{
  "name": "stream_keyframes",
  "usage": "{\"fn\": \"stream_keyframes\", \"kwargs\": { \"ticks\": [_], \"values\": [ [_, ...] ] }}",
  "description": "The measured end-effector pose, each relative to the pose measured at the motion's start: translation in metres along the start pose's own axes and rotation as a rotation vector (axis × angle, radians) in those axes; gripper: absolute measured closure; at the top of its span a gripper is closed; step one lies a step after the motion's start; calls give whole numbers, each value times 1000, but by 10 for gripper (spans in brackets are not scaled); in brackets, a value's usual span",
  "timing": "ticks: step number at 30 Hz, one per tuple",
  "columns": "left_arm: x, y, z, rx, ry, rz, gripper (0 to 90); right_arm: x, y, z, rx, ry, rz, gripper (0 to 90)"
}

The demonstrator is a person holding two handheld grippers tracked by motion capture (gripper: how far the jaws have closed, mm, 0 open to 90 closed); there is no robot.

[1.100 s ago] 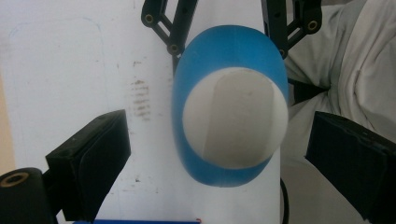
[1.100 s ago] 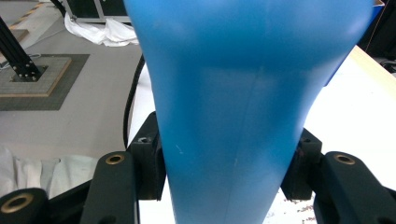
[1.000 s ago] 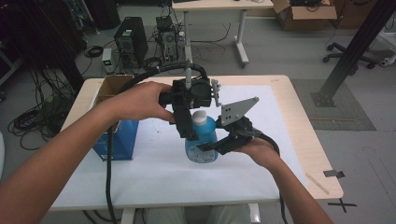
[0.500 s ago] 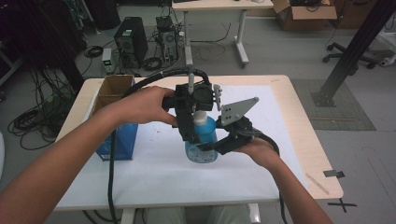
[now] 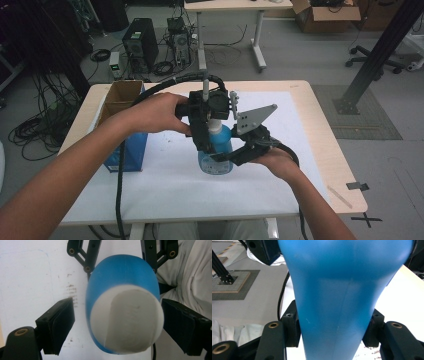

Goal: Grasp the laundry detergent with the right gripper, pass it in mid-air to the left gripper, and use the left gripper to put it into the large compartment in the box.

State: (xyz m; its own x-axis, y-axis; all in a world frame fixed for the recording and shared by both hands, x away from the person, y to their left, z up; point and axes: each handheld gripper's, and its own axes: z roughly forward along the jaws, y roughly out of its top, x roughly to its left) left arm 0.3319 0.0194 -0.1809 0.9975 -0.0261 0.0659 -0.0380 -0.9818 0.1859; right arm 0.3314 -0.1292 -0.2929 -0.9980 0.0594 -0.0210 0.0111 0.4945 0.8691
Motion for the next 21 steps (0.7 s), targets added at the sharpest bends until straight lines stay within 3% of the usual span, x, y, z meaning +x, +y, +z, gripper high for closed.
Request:
{"fn": "stream_keyframes", "kwargs": {
  "ticks": [13, 21],
  "values": [
    [1, 2, 2, 4, -8, -2, 258, 0, 0, -1, 1, 0, 2, 445],
    [3, 0, 4, -12, -40, -14, 361, 1, 0, 0, 3, 0, 0, 445]
  ]
}}
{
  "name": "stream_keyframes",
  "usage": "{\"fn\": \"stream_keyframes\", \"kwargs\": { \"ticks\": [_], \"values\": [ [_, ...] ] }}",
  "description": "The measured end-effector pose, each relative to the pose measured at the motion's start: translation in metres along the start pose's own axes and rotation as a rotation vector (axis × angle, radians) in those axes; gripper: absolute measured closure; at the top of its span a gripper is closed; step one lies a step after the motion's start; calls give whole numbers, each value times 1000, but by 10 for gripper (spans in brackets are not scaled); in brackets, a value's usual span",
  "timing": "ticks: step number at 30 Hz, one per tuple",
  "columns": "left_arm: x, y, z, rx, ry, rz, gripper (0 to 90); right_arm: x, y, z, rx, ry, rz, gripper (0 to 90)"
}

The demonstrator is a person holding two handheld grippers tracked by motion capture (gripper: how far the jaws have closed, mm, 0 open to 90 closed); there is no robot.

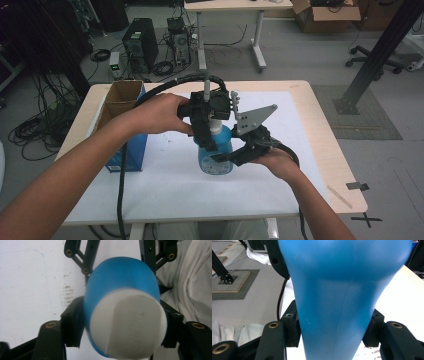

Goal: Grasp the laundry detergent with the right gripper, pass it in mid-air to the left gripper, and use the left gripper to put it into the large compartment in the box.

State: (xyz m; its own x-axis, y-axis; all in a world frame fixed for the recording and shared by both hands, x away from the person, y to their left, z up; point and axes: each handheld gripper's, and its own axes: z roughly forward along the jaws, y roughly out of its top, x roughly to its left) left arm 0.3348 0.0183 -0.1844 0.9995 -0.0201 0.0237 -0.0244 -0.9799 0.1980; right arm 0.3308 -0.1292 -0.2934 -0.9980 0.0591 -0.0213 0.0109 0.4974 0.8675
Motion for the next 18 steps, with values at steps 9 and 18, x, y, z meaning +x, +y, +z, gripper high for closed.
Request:
{"fn": "stream_keyframes", "kwargs": {
  "ticks": [9, 18],
  "values": [
    [0, -1, 1, 2, -4, 5, 376, 0, 0, 2, 3, 3, -2, 444],
    [-3, 1, 1, 12, -11, 1, 379, 2, 2, 2, 23, 20, -3, 386]
  ]
}}
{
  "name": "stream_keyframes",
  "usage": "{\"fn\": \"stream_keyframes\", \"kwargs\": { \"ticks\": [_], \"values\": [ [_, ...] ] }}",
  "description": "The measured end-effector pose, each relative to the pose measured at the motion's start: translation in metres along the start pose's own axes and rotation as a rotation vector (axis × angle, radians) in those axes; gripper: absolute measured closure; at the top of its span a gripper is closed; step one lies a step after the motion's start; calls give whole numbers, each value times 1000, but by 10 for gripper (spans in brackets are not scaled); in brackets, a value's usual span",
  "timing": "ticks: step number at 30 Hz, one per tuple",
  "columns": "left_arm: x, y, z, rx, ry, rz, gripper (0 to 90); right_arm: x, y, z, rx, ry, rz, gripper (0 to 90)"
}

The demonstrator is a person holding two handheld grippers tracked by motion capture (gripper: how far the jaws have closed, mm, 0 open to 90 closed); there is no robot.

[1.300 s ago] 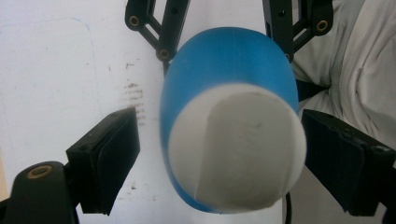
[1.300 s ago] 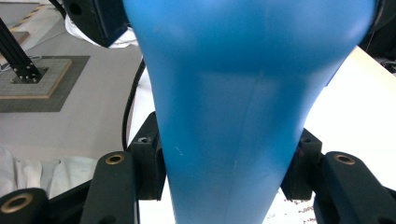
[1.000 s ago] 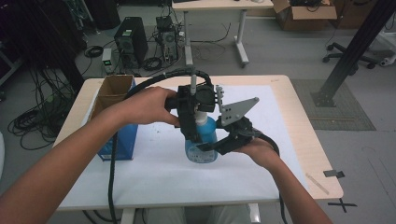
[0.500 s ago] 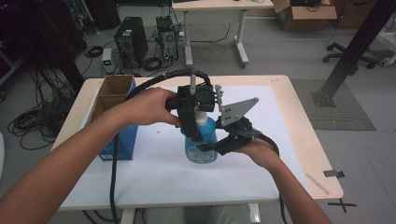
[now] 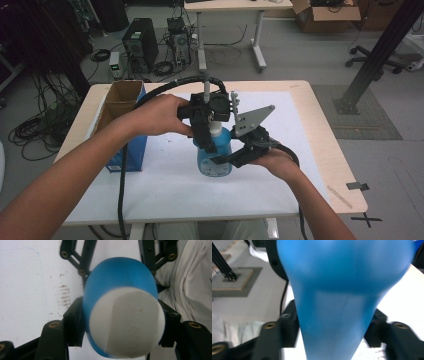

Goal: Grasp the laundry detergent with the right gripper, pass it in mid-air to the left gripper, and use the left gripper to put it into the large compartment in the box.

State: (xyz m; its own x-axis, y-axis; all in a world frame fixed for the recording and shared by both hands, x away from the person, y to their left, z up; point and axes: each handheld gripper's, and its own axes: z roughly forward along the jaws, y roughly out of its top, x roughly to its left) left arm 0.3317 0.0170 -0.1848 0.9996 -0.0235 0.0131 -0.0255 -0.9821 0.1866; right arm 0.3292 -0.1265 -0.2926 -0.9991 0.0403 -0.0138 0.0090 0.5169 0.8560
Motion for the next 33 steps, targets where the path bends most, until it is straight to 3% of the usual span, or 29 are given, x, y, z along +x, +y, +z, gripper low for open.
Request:
{"fn": "stream_keyframes", "kwargs": {
  "ticks": [1, 2, 4, 11, 15, 20, 24, 33],
  "values": [
    [1, 0, -1, 2, -4, -12, 379, 0, 1, -1, -13, 3, 11, 321],
    [1, -1, -1, 1, -6, -17, 379, 0, 2, -6, -12, -23, 22, 258],
    [2, -3, -3, 3, 0, -29, 379, -1, 0, -11, -1, -44, 28, 215],
    [7, -12, -12, 4, 16, -94, 379, -1, -10, -27, 59, -98, 71, 164],
    [10, -14, -18, 23, 43, -132, 379, -1, -14, -38, 138, -137, 83, 144],
    [15, -18, -32, 33, 88, -210, 379, 1, -20, -52, 256, -185, 83, 124],
    [20, -22, -44, 26, 126, -284, 379, 3, -25, -63, 315, -199, 104, 114],
    [31, -33, -71, 32, 206, -460, 379, 9, -30, -92, 358, -245, 112, 117]
  ]
}}
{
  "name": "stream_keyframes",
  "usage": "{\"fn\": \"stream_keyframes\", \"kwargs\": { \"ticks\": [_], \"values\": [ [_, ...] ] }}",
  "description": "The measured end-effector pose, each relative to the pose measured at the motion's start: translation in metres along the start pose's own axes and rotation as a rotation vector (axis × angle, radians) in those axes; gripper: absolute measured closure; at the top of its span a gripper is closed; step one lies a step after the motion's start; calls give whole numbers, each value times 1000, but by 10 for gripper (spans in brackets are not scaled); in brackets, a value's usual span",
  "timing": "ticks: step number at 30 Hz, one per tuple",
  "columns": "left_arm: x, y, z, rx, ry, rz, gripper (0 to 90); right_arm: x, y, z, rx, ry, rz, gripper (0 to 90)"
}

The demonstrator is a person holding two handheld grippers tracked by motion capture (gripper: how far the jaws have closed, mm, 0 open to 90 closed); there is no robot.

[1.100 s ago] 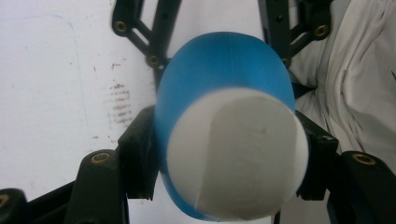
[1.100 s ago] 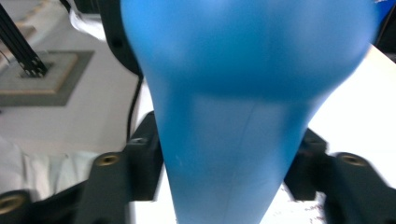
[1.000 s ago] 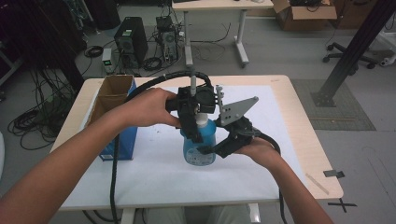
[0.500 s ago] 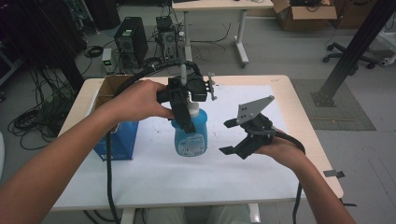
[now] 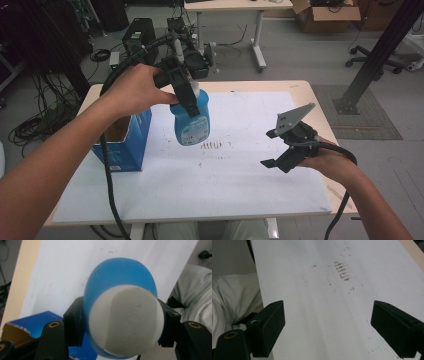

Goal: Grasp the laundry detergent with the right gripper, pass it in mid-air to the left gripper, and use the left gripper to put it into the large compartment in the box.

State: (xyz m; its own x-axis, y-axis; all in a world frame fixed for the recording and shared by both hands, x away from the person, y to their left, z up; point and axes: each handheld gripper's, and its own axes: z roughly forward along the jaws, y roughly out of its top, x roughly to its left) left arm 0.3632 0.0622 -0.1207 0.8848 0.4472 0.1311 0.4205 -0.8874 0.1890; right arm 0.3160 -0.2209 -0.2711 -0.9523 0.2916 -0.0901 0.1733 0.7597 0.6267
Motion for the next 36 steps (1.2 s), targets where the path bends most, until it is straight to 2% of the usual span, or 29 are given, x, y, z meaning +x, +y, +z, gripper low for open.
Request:
{"fn": "stream_keyframes", "kwargs": {
  "ticks": [4, 7, 16, 21, 26, 30, 36],
  "values": [
    [10, -1, -11, 8, 33, -79, 379, -1, -7, -8, 35, -24, 3, 117],
    [19, -3, -21, 0, 68, -159, 379, -1, -13, -12, 48, -29, 14, 116],
    [47, -17, -49, -31, 129, -382, 380, -2, -23, -23, 58, -41, 27, 117],
    [59, -27, -60, -39, 149, -505, 380, -4, -25, -25, 55, -28, 29, 120],
    [72, -44, -68, -49, 161, -626, 379, -4, -24, -25, 67, -19, 16, 123],
    [80, -61, -68, -48, 187, -716, 380, -4, -22, -25, 81, -8, -1, 125],
    [93, -86, -70, -44, 208, -819, 380, -4, -20, -27, 107, -9, -13, 120]
  ]
}}
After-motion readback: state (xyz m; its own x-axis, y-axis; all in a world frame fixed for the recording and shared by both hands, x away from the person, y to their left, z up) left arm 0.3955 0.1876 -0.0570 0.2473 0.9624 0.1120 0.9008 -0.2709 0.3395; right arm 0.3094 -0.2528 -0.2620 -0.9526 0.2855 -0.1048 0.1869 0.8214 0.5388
